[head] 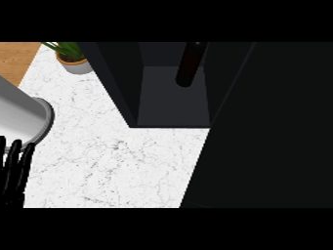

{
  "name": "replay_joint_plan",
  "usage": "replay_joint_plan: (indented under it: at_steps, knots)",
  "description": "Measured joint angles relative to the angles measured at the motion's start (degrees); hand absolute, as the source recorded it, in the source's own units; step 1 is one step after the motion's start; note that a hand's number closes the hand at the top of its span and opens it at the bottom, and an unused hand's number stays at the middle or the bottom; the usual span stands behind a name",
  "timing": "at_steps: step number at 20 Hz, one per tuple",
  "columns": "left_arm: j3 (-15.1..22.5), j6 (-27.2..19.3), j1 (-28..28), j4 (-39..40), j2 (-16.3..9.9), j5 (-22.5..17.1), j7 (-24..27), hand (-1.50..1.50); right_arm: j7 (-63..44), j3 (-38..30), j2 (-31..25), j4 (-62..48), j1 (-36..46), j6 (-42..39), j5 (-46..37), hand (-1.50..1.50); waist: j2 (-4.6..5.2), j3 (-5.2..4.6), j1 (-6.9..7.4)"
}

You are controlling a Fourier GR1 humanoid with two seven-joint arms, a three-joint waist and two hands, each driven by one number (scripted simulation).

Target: Pick up the wine, place it into the cabinet and close the cabinet

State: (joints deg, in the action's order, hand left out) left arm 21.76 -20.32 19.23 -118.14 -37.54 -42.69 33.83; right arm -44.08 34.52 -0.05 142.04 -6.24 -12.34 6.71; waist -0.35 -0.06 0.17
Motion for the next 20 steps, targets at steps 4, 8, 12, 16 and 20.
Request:
replay_joint_plan:
  at_steps: [4, 8, 12, 16, 20]
  knots:
    - [-5.25, 3.83, 2.86, -0.63, -2.71, -2.71, -0.52, -1.50, 0.08, 5.98, 0.00, -0.51, 1.13, 3.93, -4.11, 1.50, -0.09, -0.01, 0.08]
    - [-8.84, 5.64, 3.84, -0.74, -3.96, -4.38, -1.72, -1.50, 0.25, 7.96, -1.80, -0.30, 2.15, 8.83, -6.14, 1.50, -0.18, -0.05, 0.04]
    - [-12.53, 8.72, 3.85, 0.31, -5.42, -6.71, -2.85, -1.50, 2.82, 8.72, -3.62, -0.52, 2.98, 13.08, -6.90, 1.50, -0.20, -0.09, 0.09]
    - [-14.57, 11.32, 4.37, 1.05, -6.03, -7.81, -3.44, -1.50, 3.05, 12.59, -2.61, -3.25, 8.31, 18.80, -10.31, 1.50, -0.18, -0.12, 0.37]
    - [-16.48, 13.37, 4.05, 1.95, -6.42, -9.41, -4.82, -1.50, 2.77, 14.64, -5.05, -4.12, 13.71, 24.23, -13.37, 1.50, -0.12, -0.14, 0.45]
